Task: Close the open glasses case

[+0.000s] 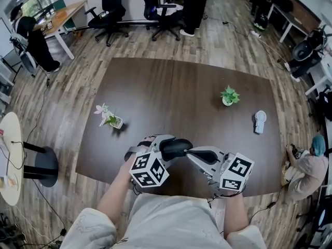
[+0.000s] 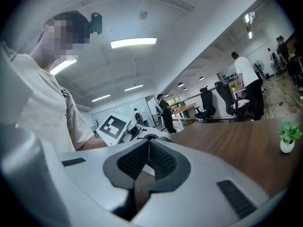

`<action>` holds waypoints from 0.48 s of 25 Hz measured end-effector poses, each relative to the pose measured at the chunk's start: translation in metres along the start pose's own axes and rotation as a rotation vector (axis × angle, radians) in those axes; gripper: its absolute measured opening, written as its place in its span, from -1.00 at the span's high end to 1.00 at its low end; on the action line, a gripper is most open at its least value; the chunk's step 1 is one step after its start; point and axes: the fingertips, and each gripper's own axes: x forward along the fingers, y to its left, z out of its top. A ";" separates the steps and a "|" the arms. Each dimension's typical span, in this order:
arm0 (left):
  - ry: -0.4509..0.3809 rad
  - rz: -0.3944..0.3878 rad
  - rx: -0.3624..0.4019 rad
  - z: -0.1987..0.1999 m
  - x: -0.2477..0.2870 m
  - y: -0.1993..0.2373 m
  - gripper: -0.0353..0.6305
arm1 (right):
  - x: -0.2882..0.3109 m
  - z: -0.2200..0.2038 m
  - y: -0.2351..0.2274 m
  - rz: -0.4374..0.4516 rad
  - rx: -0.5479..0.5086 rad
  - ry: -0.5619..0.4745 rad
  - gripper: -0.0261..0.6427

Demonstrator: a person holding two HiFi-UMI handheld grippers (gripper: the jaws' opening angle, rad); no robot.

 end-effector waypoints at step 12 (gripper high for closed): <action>-0.208 0.132 -0.227 0.014 -0.010 0.025 0.11 | -0.025 0.030 -0.023 -0.130 -0.007 -0.171 0.74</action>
